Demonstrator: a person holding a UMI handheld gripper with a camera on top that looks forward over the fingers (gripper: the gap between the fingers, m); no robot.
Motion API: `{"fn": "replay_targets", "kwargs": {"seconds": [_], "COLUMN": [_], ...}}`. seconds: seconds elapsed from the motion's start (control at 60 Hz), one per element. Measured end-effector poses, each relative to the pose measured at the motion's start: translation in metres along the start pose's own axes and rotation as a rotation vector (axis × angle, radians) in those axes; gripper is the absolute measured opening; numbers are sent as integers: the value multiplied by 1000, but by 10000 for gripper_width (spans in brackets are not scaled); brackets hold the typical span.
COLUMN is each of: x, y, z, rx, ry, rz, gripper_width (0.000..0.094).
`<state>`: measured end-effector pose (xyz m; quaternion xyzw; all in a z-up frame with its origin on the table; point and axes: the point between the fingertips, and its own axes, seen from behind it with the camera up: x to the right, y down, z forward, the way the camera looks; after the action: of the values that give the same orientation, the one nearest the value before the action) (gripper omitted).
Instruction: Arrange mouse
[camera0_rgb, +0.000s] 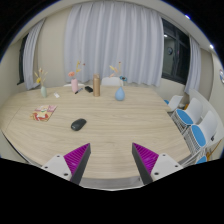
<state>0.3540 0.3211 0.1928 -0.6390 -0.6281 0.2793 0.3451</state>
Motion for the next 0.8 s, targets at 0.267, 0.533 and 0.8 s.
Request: {"fn": "replay_targets", "kwargs": {"seconds": [0.267, 0.533, 0.8], "x": [-94, -172, -203], "y": [-9, -1, -2], "z": [12, 43, 113], "rx": [15, 4, 42], "ry": [-96, -136, -84], "rz": [-33, -9, -12], "gripper_width": [860, 859, 859]}}
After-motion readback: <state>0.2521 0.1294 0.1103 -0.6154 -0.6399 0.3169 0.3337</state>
